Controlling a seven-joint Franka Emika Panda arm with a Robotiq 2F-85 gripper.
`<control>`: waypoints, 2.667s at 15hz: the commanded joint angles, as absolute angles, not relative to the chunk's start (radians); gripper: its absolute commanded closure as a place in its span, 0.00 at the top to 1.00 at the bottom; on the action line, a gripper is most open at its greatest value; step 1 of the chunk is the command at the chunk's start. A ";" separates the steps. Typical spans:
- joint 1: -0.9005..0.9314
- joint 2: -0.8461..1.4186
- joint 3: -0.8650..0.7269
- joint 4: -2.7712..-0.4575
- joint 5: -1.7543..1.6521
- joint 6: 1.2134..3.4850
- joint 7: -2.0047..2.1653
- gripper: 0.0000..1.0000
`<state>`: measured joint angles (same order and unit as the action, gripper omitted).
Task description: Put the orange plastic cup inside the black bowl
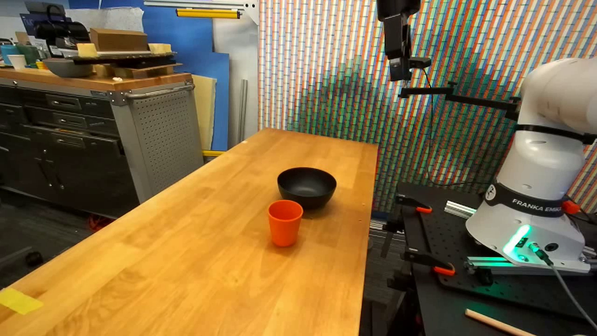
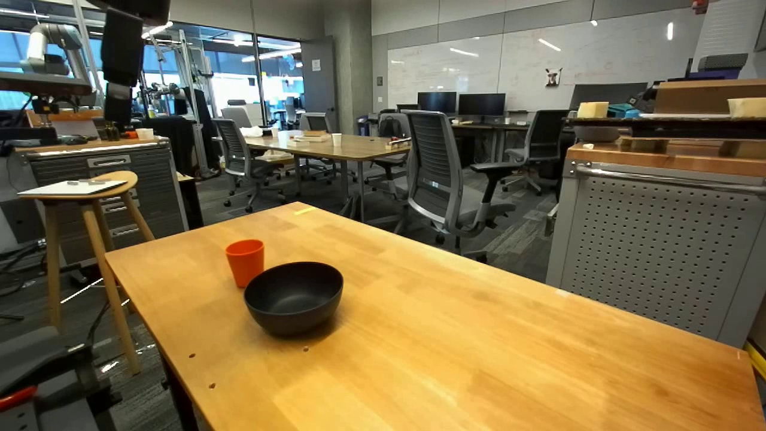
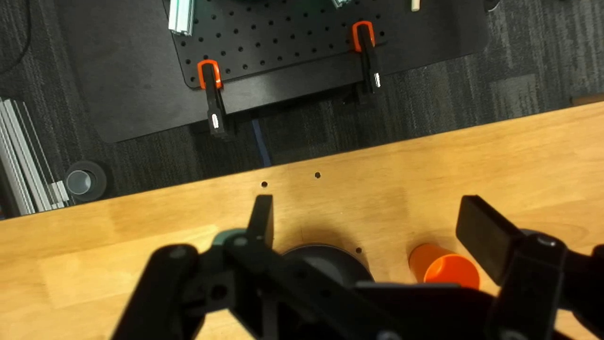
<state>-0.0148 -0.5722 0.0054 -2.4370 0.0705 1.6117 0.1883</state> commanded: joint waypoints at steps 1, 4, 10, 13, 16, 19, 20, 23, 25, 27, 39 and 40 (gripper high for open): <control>-0.046 -0.458 0.059 -2.420 0.046 1.750 0.301 1.00; -0.041 -0.325 0.078 -2.402 0.048 1.879 0.368 1.00; -0.007 -0.020 0.087 -2.340 0.052 2.062 0.427 1.00; 0.029 0.115 0.087 -2.271 0.060 2.077 0.435 1.00; 0.073 0.212 0.088 -2.199 0.069 2.067 0.437 1.00; 0.118 0.288 0.090 -2.135 0.069 2.068 0.439 1.00; 0.131 0.310 0.088 -2.115 0.063 2.071 0.444 1.00; 0.152 0.377 0.077 -2.063 0.058 2.080 0.438 1.00; 0.160 0.411 0.068 -2.038 0.052 2.100 0.446 1.00; 0.165 0.443 0.056 -2.011 0.037 2.119 0.455 1.00; 0.139 0.491 0.041 -1.971 0.097 2.131 0.422 0.00; 0.136 0.487 0.043 -1.969 0.111 2.129 0.419 0.01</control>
<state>0.1432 0.4753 0.0439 -1.9932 0.0713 2.1436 0.4317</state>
